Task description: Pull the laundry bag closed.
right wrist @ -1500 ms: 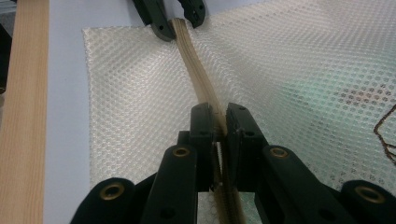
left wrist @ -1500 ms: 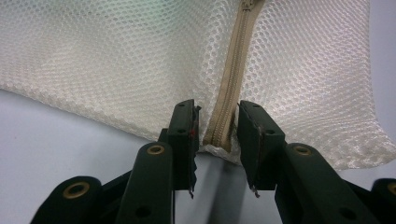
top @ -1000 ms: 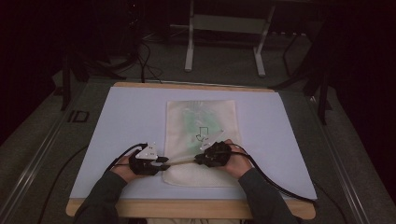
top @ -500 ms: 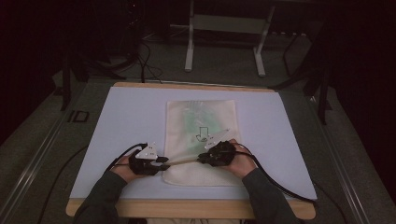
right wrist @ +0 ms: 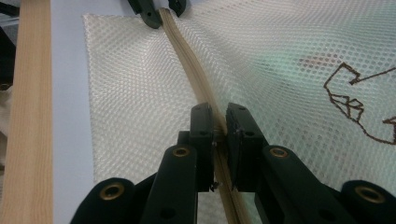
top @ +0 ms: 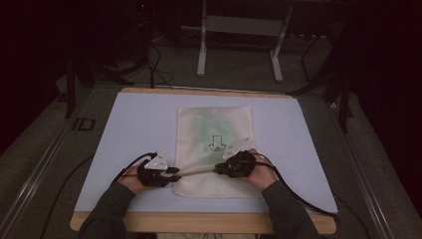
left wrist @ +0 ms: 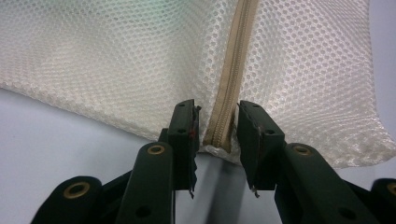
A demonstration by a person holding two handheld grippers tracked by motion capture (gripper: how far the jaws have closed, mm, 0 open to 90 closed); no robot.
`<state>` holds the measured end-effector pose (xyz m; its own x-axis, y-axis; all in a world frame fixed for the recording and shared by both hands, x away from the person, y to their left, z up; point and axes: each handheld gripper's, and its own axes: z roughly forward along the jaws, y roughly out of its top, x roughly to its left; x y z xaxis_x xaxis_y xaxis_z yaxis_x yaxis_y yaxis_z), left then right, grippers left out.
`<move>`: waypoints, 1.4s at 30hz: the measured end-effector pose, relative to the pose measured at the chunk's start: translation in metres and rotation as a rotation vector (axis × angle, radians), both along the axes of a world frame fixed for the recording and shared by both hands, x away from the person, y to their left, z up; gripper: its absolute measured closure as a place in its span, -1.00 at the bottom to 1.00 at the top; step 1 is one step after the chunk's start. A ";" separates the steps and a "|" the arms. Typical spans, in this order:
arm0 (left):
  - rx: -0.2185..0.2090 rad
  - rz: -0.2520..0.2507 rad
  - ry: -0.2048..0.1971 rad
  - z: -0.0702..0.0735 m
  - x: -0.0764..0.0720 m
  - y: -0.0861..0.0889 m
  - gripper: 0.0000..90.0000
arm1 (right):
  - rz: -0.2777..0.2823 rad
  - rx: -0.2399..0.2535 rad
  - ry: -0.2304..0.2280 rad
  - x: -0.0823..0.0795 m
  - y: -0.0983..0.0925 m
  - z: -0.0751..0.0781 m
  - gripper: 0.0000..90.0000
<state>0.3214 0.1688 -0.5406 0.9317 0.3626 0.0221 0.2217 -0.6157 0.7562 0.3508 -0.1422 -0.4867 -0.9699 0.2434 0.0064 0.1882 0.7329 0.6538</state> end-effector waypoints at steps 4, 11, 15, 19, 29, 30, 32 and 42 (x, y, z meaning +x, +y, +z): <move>0.000 0.001 0.001 0.000 0.000 0.000 0.49 | -0.002 0.004 -0.005 0.000 -0.003 0.001 0.82; 0.000 0.001 0.001 0.000 0.000 0.000 0.49 | -0.006 0.012 -0.010 -0.001 -0.007 0.004 0.82; -0.001 0.001 0.002 0.000 0.000 0.000 0.49 | -0.013 0.013 -0.007 -0.001 -0.011 0.003 0.82; -0.001 0.001 0.003 0.000 0.000 0.000 0.49 | -0.023 0.016 -0.009 -0.001 -0.017 0.004 0.82; -0.002 0.001 0.004 0.000 0.000 0.000 0.49 | -0.033 0.022 -0.015 -0.001 -0.023 0.007 0.82; -0.002 0.001 0.004 0.000 0.000 0.000 0.49 | -0.034 0.024 -0.016 -0.001 -0.024 0.007 0.82; -0.002 0.000 0.004 0.000 0.000 0.000 0.49 | -0.036 0.023 -0.014 -0.001 -0.026 0.007 0.82; -0.003 0.000 0.005 0.000 0.000 0.000 0.49 | -0.045 0.023 -0.019 -0.002 -0.032 0.009 0.82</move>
